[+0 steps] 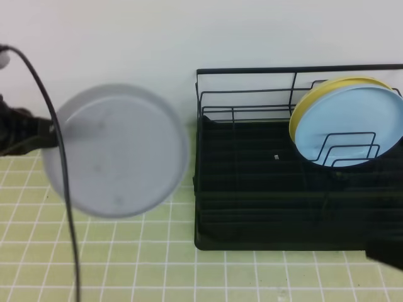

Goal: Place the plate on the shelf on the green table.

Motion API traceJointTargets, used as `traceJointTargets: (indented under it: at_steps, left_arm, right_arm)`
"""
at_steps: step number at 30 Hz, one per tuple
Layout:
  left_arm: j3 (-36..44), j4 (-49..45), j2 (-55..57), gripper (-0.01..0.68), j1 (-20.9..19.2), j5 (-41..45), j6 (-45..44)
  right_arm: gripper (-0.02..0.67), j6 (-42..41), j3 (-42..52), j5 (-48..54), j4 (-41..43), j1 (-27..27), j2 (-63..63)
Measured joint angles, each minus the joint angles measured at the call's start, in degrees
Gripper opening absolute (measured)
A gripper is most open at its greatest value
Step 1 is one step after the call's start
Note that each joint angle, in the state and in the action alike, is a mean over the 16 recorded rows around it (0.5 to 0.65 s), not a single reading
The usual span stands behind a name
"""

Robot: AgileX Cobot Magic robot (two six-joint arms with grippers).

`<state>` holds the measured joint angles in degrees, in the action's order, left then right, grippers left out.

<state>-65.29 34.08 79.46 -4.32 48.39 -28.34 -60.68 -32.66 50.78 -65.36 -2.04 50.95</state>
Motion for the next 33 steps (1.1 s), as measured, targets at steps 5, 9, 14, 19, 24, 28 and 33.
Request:
traceJointTargets:
  at_steps: [5,9,14,19,24,28,33]
  left_arm:
    - [-1.3,2.3,-2.1,0.0,4.7,1.4,0.1]
    - [-1.5,2.9,-2.9,0.0,10.1,0.7,1.2]
    - [-1.5,2.2,-3.1,0.0,17.3,-1.1,3.5]
    - [-1.5,1.7,-3.1,0.0,22.5,-3.3,5.4]
    - [-1.5,1.7,-3.1,0.0,25.0,-4.1,6.3]
    - [-1.5,2.1,-3.1,0.0,25.8,-4.1,6.5]
    - [-1.5,3.6,-3.1,0.0,26.1,-4.1,6.3]
  right_arm:
    - [0.02,2.2,-0.6,-3.2,-1.2,0.0,0.9]
    - [0.063,4.5,-2.2,-5.4,-2.2,0.0,2.7]
    - [0.135,6.3,-5.5,-5.0,-3.6,0.0,6.6]
    - [0.217,7.5,-8.9,-2.3,-4.5,0.0,11.0]
    - [0.278,8.3,-11.2,0.8,-5.2,0.0,14.1]
    - [0.31,8.1,-11.8,2.5,-5.8,0.0,15.4]
    - [0.334,7.6,-11.9,3.3,-6.0,0.0,15.9]
